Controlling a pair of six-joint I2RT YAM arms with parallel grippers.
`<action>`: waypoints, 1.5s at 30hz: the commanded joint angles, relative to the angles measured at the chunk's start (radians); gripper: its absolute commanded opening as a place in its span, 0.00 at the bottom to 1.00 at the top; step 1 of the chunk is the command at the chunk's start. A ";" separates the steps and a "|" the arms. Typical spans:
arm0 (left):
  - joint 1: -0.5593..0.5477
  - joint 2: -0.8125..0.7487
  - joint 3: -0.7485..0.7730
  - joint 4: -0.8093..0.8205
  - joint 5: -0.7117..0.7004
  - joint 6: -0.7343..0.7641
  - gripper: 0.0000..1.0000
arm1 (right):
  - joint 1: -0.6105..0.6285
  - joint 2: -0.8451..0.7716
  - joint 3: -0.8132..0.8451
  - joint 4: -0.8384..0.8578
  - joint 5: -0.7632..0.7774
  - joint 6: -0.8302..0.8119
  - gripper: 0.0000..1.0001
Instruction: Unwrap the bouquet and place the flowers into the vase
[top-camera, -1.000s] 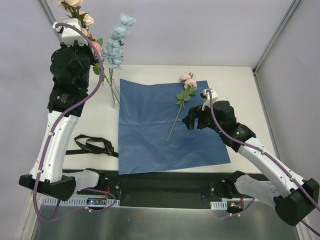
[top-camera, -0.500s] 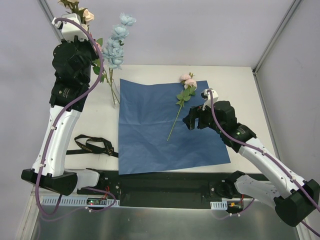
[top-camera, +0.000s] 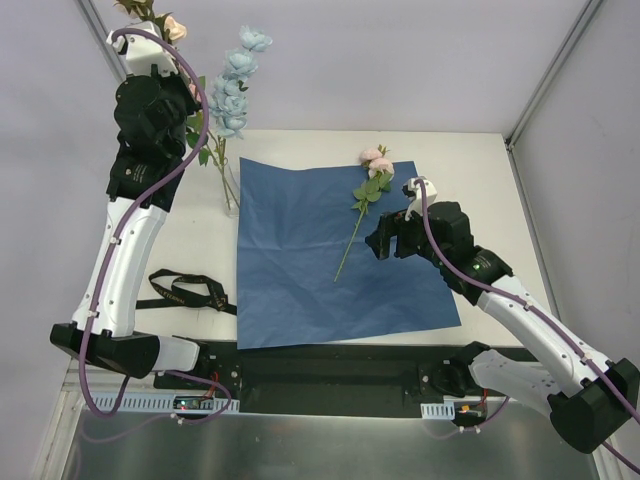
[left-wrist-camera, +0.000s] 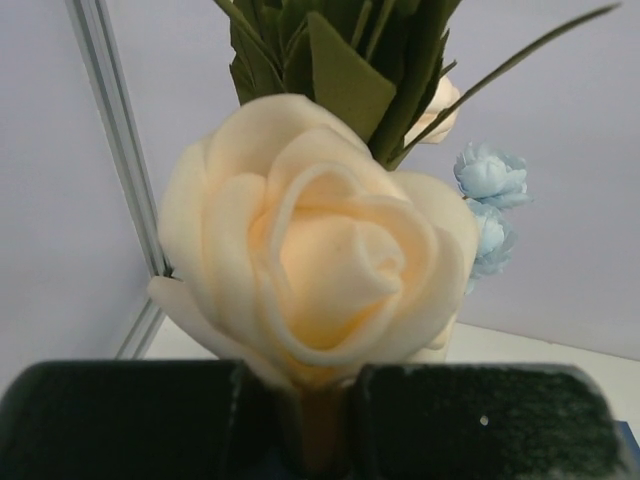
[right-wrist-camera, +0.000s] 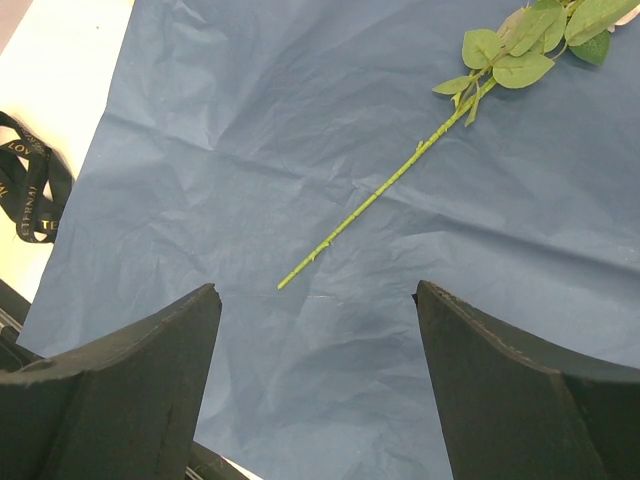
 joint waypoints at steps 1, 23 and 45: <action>0.015 0.001 0.025 0.051 -0.025 -0.047 0.00 | -0.002 -0.016 0.029 -0.003 0.011 0.012 0.82; 0.022 -0.006 -0.120 0.094 -0.097 -0.087 0.00 | -0.002 -0.008 0.029 -0.004 0.002 0.012 0.82; 0.022 0.046 -0.237 0.105 -0.189 -0.211 0.00 | -0.002 0.029 0.032 0.002 -0.013 0.012 0.82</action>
